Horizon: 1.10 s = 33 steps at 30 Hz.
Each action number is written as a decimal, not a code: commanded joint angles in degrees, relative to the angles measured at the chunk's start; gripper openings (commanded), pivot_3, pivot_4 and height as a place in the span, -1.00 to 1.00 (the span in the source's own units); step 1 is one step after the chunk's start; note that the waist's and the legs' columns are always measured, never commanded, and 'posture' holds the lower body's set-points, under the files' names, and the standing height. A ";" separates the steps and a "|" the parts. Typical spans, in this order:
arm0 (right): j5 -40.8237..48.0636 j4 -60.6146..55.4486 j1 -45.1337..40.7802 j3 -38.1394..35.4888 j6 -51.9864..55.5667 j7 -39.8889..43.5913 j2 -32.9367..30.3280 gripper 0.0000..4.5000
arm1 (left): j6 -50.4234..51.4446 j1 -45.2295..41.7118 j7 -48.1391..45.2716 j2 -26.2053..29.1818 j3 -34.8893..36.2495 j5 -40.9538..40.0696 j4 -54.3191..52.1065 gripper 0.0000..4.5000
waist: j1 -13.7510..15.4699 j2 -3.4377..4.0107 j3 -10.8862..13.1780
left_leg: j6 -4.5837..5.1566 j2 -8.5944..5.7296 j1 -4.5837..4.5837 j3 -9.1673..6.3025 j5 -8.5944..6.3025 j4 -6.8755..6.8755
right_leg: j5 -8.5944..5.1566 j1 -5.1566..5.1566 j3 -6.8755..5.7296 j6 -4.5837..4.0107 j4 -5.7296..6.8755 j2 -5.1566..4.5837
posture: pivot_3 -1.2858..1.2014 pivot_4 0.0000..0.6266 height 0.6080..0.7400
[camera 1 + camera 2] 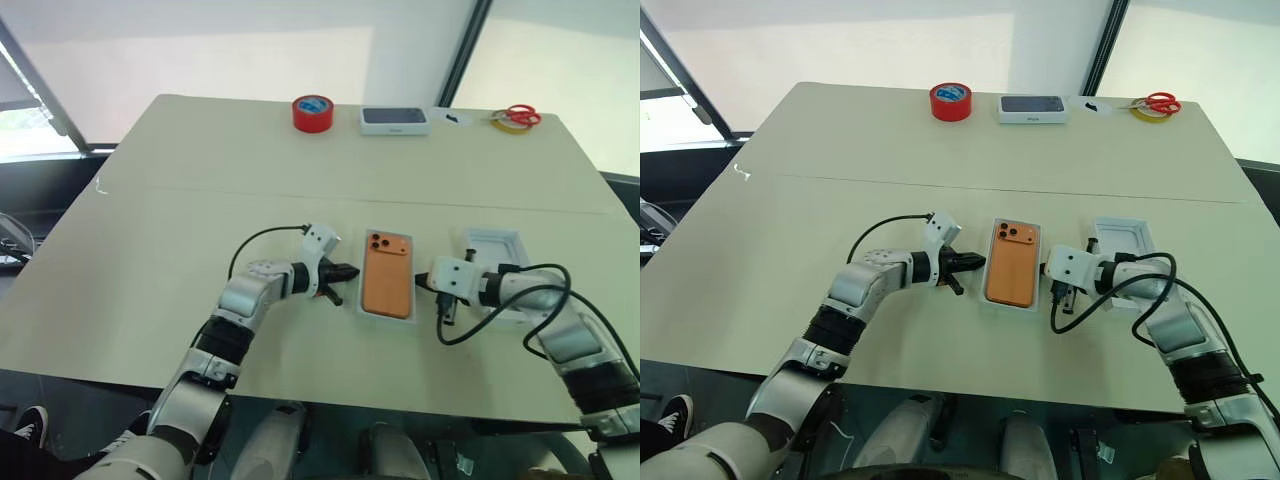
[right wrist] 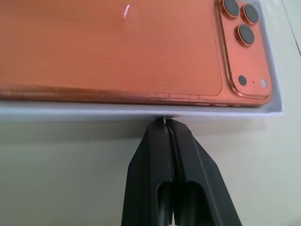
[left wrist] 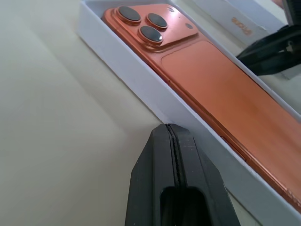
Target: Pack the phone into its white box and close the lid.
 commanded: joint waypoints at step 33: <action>15.49 -7.01 -7.87 -12.90 33.37 -0.05 -5.60 1.00 | -22.27 4.10 -12.84 18.47 9.44 -0.74 -9.72 0.89 | -3.61 0.20 0.19 | 0.08 -0.10 -0.27 -0.15 -0.04 0.00 | -0.10 -0.34 -0.03 0.42 0.20 -0.09 | 0.03 -0.52 1.00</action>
